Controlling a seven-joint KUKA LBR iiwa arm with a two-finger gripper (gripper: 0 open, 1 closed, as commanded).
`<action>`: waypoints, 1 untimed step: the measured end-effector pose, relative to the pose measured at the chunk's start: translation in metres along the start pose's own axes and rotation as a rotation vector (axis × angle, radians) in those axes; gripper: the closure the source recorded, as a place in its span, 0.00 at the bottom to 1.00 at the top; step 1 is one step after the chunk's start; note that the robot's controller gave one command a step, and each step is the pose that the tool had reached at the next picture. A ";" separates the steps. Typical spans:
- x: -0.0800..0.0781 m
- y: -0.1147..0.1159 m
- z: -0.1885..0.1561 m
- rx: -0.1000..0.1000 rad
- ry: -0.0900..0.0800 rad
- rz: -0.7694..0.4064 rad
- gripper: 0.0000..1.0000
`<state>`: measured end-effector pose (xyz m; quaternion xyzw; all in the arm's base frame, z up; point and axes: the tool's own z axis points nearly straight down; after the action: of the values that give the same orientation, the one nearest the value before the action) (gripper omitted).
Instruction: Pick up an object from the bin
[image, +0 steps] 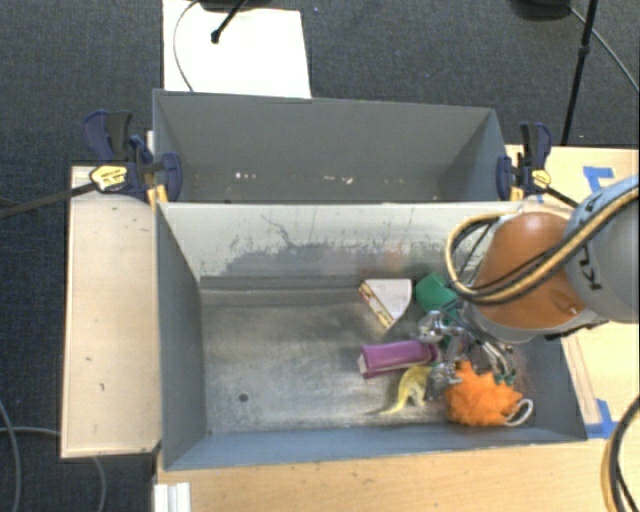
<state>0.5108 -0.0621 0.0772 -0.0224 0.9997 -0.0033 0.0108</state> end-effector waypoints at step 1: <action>0.000 0.000 0.000 0.000 0.000 -0.001 1.00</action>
Offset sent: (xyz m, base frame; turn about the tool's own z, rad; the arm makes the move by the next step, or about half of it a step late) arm 0.0000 0.0000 0.0000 0.0000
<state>0.5109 -0.0621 0.0772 -0.0229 0.9997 -0.0033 0.0108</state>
